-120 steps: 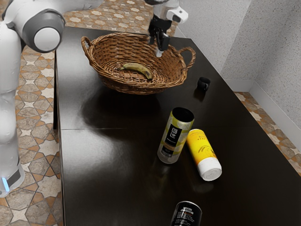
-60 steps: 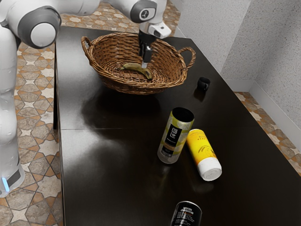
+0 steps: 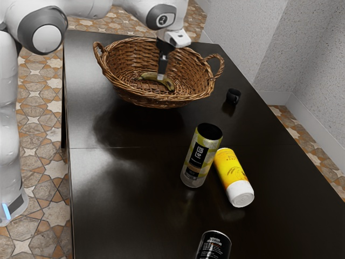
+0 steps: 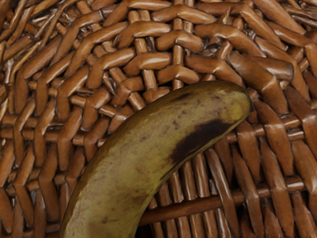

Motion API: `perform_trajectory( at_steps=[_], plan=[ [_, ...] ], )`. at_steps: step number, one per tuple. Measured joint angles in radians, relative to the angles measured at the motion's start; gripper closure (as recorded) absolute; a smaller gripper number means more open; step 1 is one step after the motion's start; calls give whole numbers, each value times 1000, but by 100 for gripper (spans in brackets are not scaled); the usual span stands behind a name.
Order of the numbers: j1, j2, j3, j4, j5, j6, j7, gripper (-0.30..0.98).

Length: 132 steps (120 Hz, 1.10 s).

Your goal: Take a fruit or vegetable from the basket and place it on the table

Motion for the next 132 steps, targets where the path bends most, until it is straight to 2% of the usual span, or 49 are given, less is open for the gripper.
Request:
perform_trajectory(
  at_steps=[108,132],
  plan=[
    [25,32,0,-39,-2,99,224,0],
    [25,50,0,-39,-8,110,250,21]
  ],
)
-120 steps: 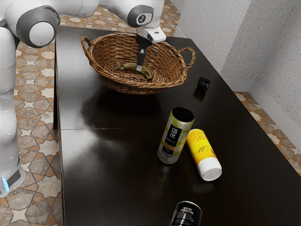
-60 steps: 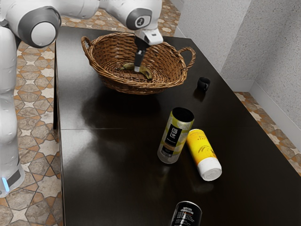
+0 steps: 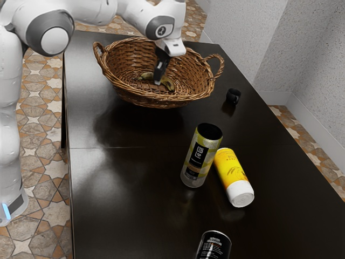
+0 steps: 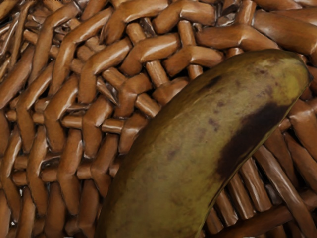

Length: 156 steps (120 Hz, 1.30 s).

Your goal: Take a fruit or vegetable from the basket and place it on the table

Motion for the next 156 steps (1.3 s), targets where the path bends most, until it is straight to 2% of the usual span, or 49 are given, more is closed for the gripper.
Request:
perform_trajectory(
  at_steps=[14,20,60,71,92,112,125,139,156],
  plan=[
    [0,4,0,-1,-2,3,12,41],
    [0,4,0,-1,-1,5,16,46],
    [-3,-25,-3,-1,1,2,35,53],
    [-4,-103,-13,-24,1,-12,39,53],
    [-6,-333,-67,-143,5,-44,45,52],
    [-7,-536,-141,-322,8,-62,49,53],
    [-7,-648,-255,-409,9,-77,51,53],
    [-6,-718,-383,-448,6,-92,49,53],
    [-6,-730,-505,-465,-13,-98,47,53]
  ],
)
